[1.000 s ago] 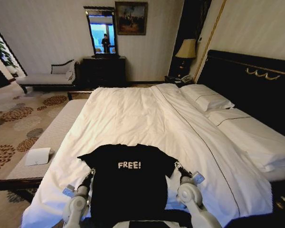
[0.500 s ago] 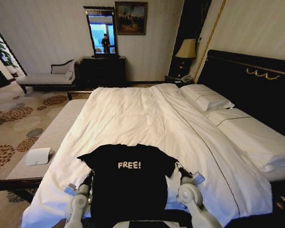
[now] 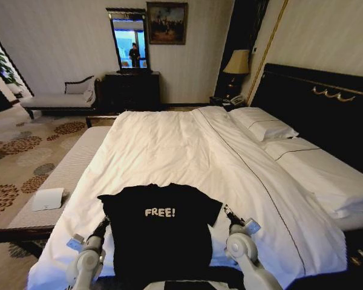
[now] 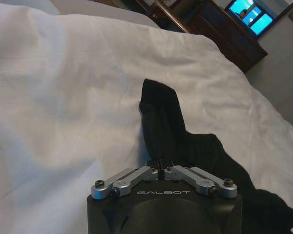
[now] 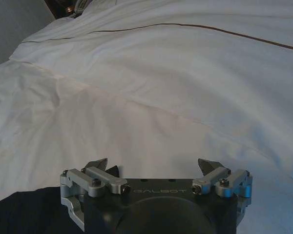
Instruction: Fold the clothes on the bed.
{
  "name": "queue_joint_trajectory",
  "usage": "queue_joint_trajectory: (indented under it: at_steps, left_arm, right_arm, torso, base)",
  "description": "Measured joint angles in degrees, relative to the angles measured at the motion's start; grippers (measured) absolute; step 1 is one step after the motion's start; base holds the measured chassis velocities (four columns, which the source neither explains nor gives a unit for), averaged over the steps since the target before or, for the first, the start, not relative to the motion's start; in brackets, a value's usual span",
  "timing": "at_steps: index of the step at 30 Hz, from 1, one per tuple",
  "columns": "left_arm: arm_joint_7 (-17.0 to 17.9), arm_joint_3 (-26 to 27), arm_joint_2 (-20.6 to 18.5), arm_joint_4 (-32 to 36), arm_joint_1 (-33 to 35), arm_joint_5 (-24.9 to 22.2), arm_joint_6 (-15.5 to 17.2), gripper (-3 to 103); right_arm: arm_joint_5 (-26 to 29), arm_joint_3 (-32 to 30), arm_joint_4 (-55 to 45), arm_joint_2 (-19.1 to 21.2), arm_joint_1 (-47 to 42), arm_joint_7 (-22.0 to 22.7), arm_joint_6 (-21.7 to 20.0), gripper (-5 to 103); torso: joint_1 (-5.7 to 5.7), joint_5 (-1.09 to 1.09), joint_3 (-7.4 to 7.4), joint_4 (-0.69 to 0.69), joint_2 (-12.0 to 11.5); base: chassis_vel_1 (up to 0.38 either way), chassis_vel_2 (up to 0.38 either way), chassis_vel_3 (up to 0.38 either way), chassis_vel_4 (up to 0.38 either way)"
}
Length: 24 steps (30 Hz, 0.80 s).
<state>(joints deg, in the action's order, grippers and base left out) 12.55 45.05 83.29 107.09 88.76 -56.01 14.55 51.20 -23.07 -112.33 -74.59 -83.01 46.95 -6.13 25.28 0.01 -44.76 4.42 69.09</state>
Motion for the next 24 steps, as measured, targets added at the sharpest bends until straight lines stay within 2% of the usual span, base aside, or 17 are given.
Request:
queue_joint_trajectory:
  at_steps: [2,5,8,9,11,14,16,17,20,22,24]
  left_arm:
    - [0.12,-0.37,0.32,-0.26,0.06,0.52,-0.28,-2]
    - [0.19,-1.29,1.16,-0.57,1.22,1.46,-1.06,12]
    - [0.33,-1.40,1.39,-0.71,2.34,1.75,-1.57,17]
    - [0.48,-1.39,1.42,-0.76,2.79,1.76,-1.80,23]
    - [0.88,-1.24,1.50,-0.71,4.70,1.48,-2.63,33]
    - [0.97,-1.10,1.57,0.44,6.86,0.88,-3.14,39]
    - [1.20,-0.73,1.59,1.83,8.08,-0.22,-3.24,49]
    - [1.20,-0.73,1.59,1.83,8.08,-0.22,-3.24,49]
    - [1.30,0.31,1.36,2.89,6.72,-2.10,-3.33,66]
    - [1.26,0.49,1.25,2.88,6.01,-2.48,-3.34,66]
    - [0.69,0.82,0.95,2.00,3.52,-3.24,-3.35,76]
  right_arm:
    - [0.00,-0.03,-0.04,0.02,-0.08,0.00,0.00,100]
    - [0.04,-0.38,-0.36,0.14,-0.46,-0.04,0.01,100]
    - [0.12,-0.66,-0.40,0.20,-0.75,-0.16,0.13,100]
    - [0.15,-0.74,-0.40,0.22,-0.86,-0.23,0.20,100]
    - [0.18,-0.88,-0.35,0.26,-1.12,-0.48,0.44,100]
    - [0.19,-0.90,-0.36,0.26,-1.19,-0.59,0.51,100]
    - [0.20,-0.88,-0.39,0.20,-1.19,-0.62,0.53,100]
    - [0.20,-0.88,-0.39,0.20,-1.19,-0.62,0.53,100]
    - [0.20,-0.67,-0.38,0.15,-1.18,-0.74,0.59,100]
    - [0.21,-0.61,-0.28,0.13,-1.18,-0.83,0.67,100]
    - [0.22,-0.45,0.15,0.03,-1.35,-1.13,0.91,100]
  torso:
    - [0.00,-0.01,0.00,0.00,0.00]
    - [0.00,0.00,0.00,-0.01,0.00]
    - [0.00,0.00,0.00,-0.01,0.00]
    - [0.00,0.00,0.00,-0.01,0.00]
    - [0.00,0.00,0.00,0.00,0.00]
    - [0.00,0.00,0.00,-0.01,0.00]
    - [0.00,0.00,0.00,-0.02,0.00]
    - [0.00,0.00,0.00,-0.02,0.00]
    - [0.00,-0.01,0.01,-0.01,0.00]
    - [0.00,-0.01,0.00,-0.01,0.00]
    - [0.00,-0.01,0.00,0.00,0.00]
  base:
    - [0.000,0.000,0.000,0.000]
    - [0.000,0.000,0.000,0.000]
    - [0.000,0.000,0.000,0.000]
    - [0.000,0.000,0.000,0.000]
    - [0.000,0.000,0.000,0.000]
    - [0.000,0.000,0.000,0.000]
    - [0.000,0.000,0.000,0.000]
    - [0.000,0.000,0.000,0.000]
    - [0.000,0.000,0.000,0.000]
    - [0.000,0.000,0.000,0.000]
    - [0.000,0.000,0.000,0.000]
